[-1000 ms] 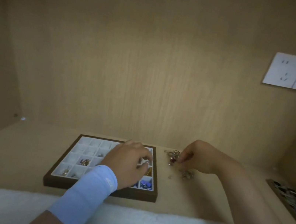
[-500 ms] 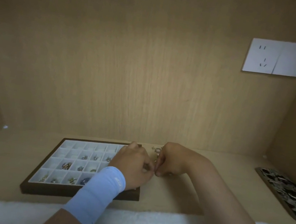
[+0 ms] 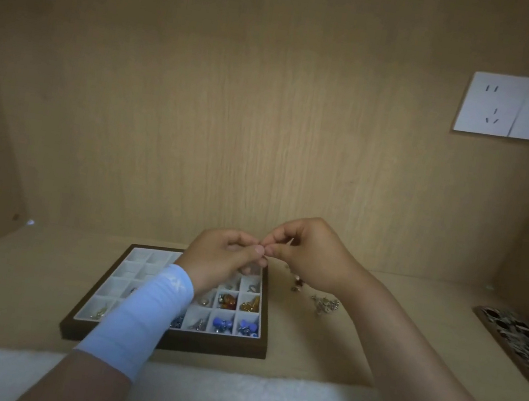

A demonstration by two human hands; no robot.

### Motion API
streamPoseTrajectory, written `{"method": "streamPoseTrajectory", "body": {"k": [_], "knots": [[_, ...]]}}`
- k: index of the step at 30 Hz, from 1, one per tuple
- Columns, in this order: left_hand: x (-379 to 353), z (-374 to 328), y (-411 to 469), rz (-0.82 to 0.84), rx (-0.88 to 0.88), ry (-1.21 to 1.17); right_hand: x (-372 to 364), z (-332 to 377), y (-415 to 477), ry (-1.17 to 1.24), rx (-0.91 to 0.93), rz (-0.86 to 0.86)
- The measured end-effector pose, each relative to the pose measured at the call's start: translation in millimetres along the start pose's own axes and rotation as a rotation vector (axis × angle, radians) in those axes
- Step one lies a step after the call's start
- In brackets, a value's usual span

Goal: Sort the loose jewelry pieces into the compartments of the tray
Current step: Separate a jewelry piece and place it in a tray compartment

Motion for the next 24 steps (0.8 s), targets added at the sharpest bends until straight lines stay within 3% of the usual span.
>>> {"method": "streamPoseTrajectory", "body": {"k": [6, 13, 19, 22, 24], "knots": [[25.5, -2.2, 5.5, 0.078, 0.001, -0.026, -11.7, 24.0, -4.4, 0.047, 0.085, -0.047], [39.2, 9.8, 13.5, 0.052, 0.025, -0.084, -24.2, 20.7, -4.1, 0.099, 0.057, -0.1], [35.8, 28.5, 10.8, 0.033, 0.068, -0.146, -34.0, 2.5, -0.2, -0.001, 0.017, -0.134], [34.5, 44.6, 6.7, -0.007, 0.046, -0.031, -51.7, -5.1, -4.2, -0.133, 0.031, -0.032], [38.1, 52.2, 6.0, -0.043, -0.061, 0.247, -61.7, -11.7, -8.5, -0.37, 0.068, 0.03]]}}
Point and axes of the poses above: each hand's wrist, its own y-axis towards the middle knuckle, its own x-axis out of the back of the hand, z = x × y, the point moved 10 cm from there along y, towards the middle knuckle, and after that the axes turned 14 degrees about -z, right-handed, at the moved point
